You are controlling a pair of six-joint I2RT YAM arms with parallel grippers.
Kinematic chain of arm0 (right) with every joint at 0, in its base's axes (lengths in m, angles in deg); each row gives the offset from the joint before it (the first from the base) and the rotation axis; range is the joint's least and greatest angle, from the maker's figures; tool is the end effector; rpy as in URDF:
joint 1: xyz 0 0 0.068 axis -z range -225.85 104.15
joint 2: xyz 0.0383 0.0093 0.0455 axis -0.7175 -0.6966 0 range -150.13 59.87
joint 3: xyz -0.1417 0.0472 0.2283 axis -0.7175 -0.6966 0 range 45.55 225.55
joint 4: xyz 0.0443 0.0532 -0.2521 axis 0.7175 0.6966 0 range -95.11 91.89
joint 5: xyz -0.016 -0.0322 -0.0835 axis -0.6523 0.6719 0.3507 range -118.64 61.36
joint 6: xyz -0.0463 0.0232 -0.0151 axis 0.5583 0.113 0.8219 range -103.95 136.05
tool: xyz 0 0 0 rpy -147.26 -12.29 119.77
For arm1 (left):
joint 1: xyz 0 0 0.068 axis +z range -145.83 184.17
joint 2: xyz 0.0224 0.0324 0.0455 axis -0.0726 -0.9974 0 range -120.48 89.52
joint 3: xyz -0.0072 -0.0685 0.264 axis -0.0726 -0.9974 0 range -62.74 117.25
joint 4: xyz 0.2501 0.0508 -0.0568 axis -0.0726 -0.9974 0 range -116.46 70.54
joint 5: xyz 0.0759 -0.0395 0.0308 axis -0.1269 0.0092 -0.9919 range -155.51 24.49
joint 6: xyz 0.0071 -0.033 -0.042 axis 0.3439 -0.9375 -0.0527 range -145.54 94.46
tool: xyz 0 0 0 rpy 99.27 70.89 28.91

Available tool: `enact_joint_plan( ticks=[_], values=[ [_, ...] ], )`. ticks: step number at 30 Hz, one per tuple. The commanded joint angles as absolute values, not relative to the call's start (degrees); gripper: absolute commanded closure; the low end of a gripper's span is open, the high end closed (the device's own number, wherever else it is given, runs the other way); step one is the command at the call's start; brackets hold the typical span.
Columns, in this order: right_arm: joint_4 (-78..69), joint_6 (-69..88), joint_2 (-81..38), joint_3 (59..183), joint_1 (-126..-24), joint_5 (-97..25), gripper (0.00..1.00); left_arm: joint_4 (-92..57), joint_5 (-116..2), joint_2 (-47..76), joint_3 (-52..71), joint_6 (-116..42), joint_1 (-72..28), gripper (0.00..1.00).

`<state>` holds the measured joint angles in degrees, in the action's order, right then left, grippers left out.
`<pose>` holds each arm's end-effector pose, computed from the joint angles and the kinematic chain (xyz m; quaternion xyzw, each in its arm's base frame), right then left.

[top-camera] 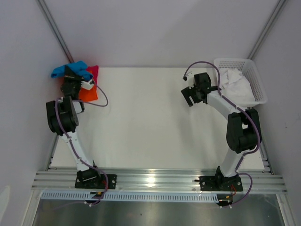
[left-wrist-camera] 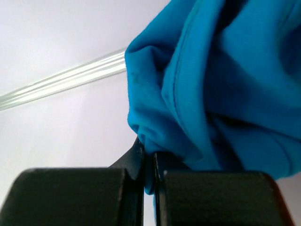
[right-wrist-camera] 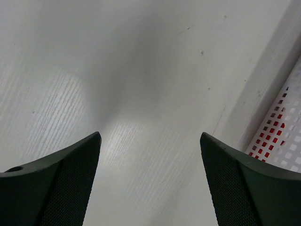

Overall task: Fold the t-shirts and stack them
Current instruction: Neatly place the folded tshirt to the corner

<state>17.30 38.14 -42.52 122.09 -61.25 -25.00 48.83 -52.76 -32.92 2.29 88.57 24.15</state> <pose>0.3825 0.1032 0.2368 -0.2894 0.8880 -0.0504 0.3538 0.4264 0.1468 0.1829 0.5217 0.3685 0.6780 0.3640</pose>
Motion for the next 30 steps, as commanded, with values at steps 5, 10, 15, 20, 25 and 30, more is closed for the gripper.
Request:
enact_joint_plan(
  ticks=[5,10,15,20,25,30],
  values=[
    [17.3,37.6,-43.1,124.4,-62.4,-24.1,0.13,53.1,-64.8,-38.8,27.9,84.1,19.6,1.0],
    [17.7,37.2,-44.2,124.5,-62.0,-24.0,0.13,41.9,-68.7,-52.9,56.7,82.6,18.2,1.0],
    [18.2,37.1,-44.7,124.5,-61.8,-23.3,0.13,33.2,-66.1,-61.3,75.0,80.5,16.6,1.0],
    [18.4,36.9,-44.7,124.7,-61.1,-23.0,0.13,37.0,-64.3,-62.4,71.6,80.3,15.9,1.0],
    [18.9,36.6,-43.8,124.3,-60.4,-23.5,0.13,42.1,-65.2,-61.1,57.5,85.4,17.1,1.0],
    [19.1,36.3,-42.6,124.0,-59.2,-24.5,0.13,50.3,-64.6,-52.7,33.8,84.9,17.7,1.0]
  ],
)
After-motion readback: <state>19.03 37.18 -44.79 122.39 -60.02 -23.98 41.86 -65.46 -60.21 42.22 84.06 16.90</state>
